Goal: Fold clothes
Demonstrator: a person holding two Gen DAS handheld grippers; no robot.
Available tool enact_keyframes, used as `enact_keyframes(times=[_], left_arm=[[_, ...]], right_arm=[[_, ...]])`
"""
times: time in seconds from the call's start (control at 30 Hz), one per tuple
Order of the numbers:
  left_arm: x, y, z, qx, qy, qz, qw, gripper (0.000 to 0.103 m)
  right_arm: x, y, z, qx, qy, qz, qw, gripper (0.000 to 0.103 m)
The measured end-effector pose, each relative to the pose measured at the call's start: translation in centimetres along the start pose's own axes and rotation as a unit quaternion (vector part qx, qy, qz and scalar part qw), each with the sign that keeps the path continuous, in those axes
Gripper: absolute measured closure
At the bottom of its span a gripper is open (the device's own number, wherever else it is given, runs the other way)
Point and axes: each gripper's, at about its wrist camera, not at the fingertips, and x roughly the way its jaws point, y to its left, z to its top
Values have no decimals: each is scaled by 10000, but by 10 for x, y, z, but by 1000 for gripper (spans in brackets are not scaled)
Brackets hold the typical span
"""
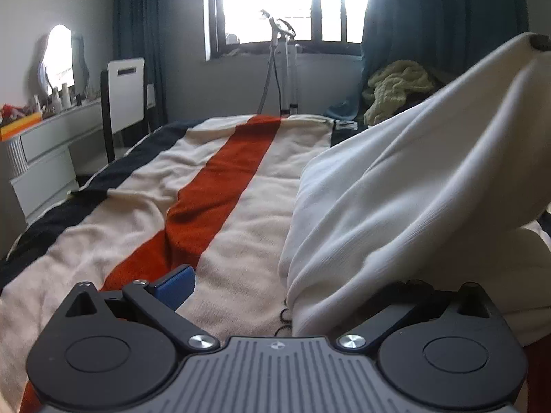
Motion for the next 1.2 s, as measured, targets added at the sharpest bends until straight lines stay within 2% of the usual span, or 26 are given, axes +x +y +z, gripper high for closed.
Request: enact_keyframes(times=[0.07, 0.1, 0.13, 0.2, 0.27, 0.33, 0.4, 0.57, 0.77, 0.9, 0.93, 1.0, 1.03, 1.1, 1.2], left_arm=[[4, 1, 0, -25, 76, 79, 9999, 0], [7, 4, 0, -114, 155, 53, 9998, 0], [10, 6, 0, -211, 238, 23, 9995, 0], [11, 11, -1, -356, 328, -20, 9988, 0], [10, 13, -1, -388, 352, -24, 9986, 0], [10, 15, -1, -423, 375, -26, 9984, 0], [10, 17, -1, -488, 425, -38, 9979, 0], [11, 22, -1, -652, 540, -58, 9964, 0], [12, 24, -1, -733, 602, -72, 9955, 0], [14, 24, -1, -783, 633, -81, 9949, 0], [14, 24, -1, -796, 639, -83, 9947, 0], [15, 24, -1, -812, 647, -84, 9946, 0], [15, 24, -1, -815, 648, -83, 9945, 0], [15, 24, -1, -822, 645, -84, 9945, 0], [15, 22, 0, -824, 637, -82, 9945, 0]], right_arm=[[-1, -17, -7, 90, 124, -367, 9992, 78], [0, -30, -13, 283, 327, -653, 9969, 77], [0, -43, -20, 501, 564, -967, 9924, 75], [0, -67, -32, 988, 1185, -1541, 9759, 73], [-5, -87, -41, 1479, 1547, -1846, 9592, 56], [-16, -99, -50, 1960, 1545, -2069, 9460, 18], [-23, -104, -58, 2267, 1652, -2247, 9332, 14], [-49, -109, -79, 3313, 1844, -2093, 9014, 15], [-99, -88, -89, 3711, 1550, -1996, 8935, 13], [-96, -82, -103, 3878, 1814, -1709, 8874, 15], [-91, -81, -106, 3843, 1874, -1668, 8885, 26], [-84, -75, -103, 3510, 1771, -1770, 9023, 30], [-80, -73, -102, 3342, 1718, -1820, 9087, 46], [-72, -66, -99, 2995, 1617, -1919, 9205, 61], [-68, -50, -90, 2413, 1451, -1967, 9392, 68]])
